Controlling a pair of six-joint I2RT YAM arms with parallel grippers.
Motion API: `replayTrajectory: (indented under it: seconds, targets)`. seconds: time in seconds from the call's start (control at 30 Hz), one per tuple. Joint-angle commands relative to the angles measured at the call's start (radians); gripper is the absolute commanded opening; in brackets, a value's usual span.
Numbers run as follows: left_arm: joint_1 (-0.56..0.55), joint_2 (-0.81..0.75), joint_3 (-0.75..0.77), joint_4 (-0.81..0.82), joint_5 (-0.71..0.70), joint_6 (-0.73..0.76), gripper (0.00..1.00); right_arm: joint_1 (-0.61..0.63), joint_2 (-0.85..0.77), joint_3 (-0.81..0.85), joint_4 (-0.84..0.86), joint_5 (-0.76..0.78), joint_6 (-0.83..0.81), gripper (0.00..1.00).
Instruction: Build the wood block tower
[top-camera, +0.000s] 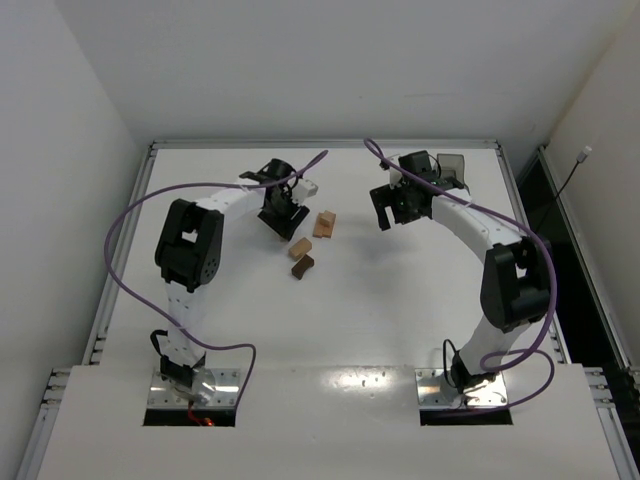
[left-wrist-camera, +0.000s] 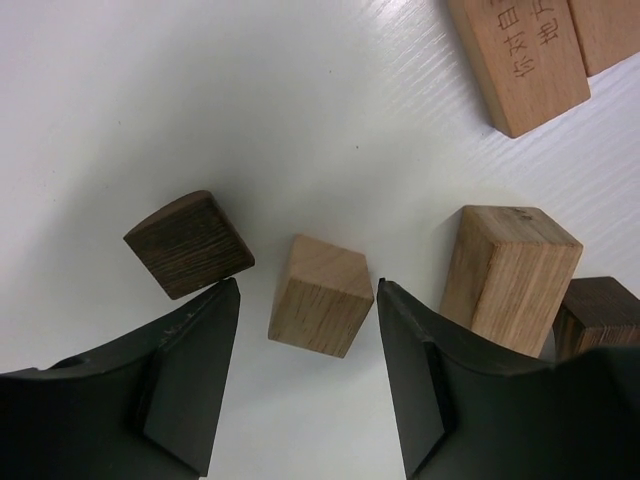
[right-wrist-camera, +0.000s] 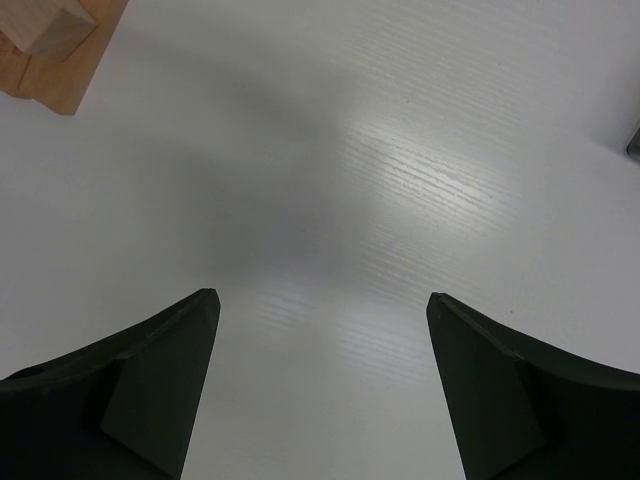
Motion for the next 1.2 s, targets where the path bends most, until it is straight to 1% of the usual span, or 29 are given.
replayTrajectory:
  seconds: [0.0,0.03,0.13,0.17,0.33,0.5,0.6,0.67,0.7,0.73,0.8,0.87,1.0,1.07,1.17]
  targets:
    - [0.009,0.012,0.057,-0.004,0.024,0.029,0.54,0.005,0.009,0.029,0.011,-0.025,-0.004,0.82]
    - [0.009,0.012,0.057,-0.015,0.024,0.029,0.5,0.005,0.009,0.029,0.011,-0.025,-0.004,0.82]
    - [0.009,0.012,0.057,-0.015,0.035,0.029,0.43,0.005,0.009,0.029,0.011,-0.025,-0.004,0.82]
    - [0.009,0.012,0.057,-0.015,0.035,0.029,0.39,0.005,0.009,0.029,0.011,-0.025,-0.004,0.82]
    - [0.009,0.003,0.057,-0.024,0.035,0.029,0.23,0.005,0.009,0.029,0.011,-0.025,-0.004,0.82]
    - [0.009,-0.006,0.057,-0.043,0.044,0.029,0.0,0.005,0.009,0.038,0.011,-0.025,-0.004,0.82]
    - [0.009,-0.05,0.057,-0.052,0.035,-0.035,0.0,0.005,0.009,0.038,0.011,-0.025,-0.004,0.82]
    - [0.009,-0.085,0.032,-0.043,0.022,-0.119,0.0,0.005,0.009,0.029,0.011,-0.025,-0.004,0.82]
    - [0.009,-0.122,0.032,-0.032,-0.013,-0.152,0.0,0.005,-0.001,0.029,0.011,-0.025,-0.004,0.82]
    - [0.009,-0.142,0.032,-0.023,-0.025,-0.219,0.0,0.005,-0.001,0.029,0.011,-0.025,-0.004,0.82]
    - [0.009,-0.197,0.022,-0.01,-0.059,-0.27,0.0,0.005,-0.001,0.029,0.011,-0.025,-0.004,0.82]
    - [-0.032,-0.222,0.043,-0.01,-0.135,-0.339,0.0,0.005,-0.001,0.029,0.011,-0.025,-0.004,0.82]
    - [-0.061,-0.222,0.109,-0.041,-0.182,-0.452,0.0,0.005,-0.001,0.047,0.011,-0.025,-0.004,0.82]
    - [-0.09,-0.184,0.141,-0.078,-0.171,-0.498,0.0,0.005,0.009,0.048,0.011,-0.004,0.006,0.82]
    - [-0.124,-0.153,0.189,-0.092,-0.171,-0.544,0.0,0.005,0.009,0.048,0.011,0.006,0.015,0.82]
